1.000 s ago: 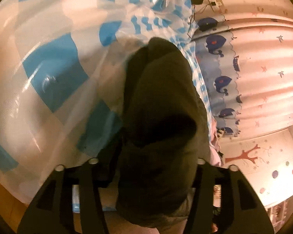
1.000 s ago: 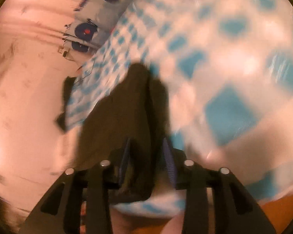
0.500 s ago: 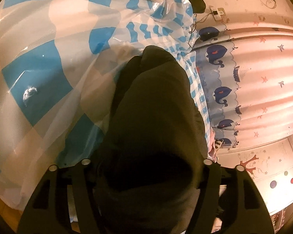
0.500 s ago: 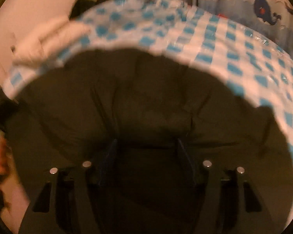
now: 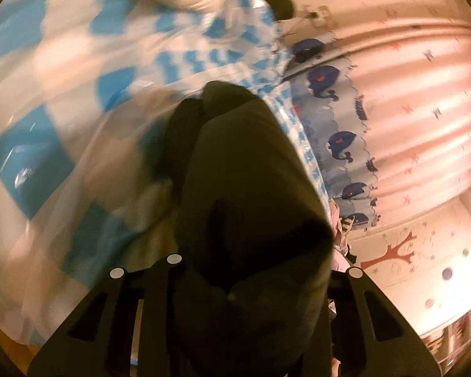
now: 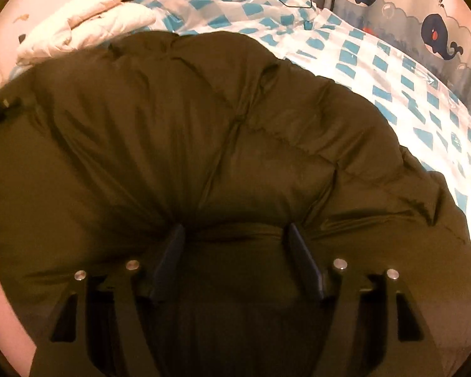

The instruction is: Fold large clothes

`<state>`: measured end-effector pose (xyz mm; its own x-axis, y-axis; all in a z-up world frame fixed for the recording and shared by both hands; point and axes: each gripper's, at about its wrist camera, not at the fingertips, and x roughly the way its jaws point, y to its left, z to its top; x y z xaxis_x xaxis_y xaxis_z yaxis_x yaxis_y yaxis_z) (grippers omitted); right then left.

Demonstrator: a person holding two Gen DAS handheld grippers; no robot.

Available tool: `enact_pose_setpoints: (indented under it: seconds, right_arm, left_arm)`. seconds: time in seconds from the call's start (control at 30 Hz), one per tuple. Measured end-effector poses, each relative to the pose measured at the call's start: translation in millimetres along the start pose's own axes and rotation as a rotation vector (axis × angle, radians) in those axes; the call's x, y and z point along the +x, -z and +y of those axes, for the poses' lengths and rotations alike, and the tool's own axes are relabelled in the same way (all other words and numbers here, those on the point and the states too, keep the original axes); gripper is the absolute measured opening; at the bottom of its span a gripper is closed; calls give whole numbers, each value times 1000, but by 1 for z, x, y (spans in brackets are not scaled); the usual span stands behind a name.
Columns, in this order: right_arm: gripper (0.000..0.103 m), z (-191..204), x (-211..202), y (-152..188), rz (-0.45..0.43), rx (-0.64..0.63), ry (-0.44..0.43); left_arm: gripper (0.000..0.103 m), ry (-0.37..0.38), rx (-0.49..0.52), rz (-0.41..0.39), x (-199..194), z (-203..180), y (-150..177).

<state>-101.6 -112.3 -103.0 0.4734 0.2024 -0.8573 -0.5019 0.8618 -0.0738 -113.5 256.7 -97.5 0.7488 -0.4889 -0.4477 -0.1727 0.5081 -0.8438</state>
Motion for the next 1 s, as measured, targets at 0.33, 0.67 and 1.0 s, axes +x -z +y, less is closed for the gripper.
enact_pose_setpoints:
  seconds: [0.33, 0.67, 1.0]
  right_arm:
    - [72, 2, -14, 19, -22, -17, 45]
    - [72, -7, -54, 26, -104, -4, 32]
    - [72, -31, -84, 47, -179, 71, 72]
  left_arm:
    - [27, -4, 199, -17, -8, -76, 8]
    - [27, -5, 362, -21, -5, -143, 27]
    - [27, -5, 517, 0, 12, -203, 57]
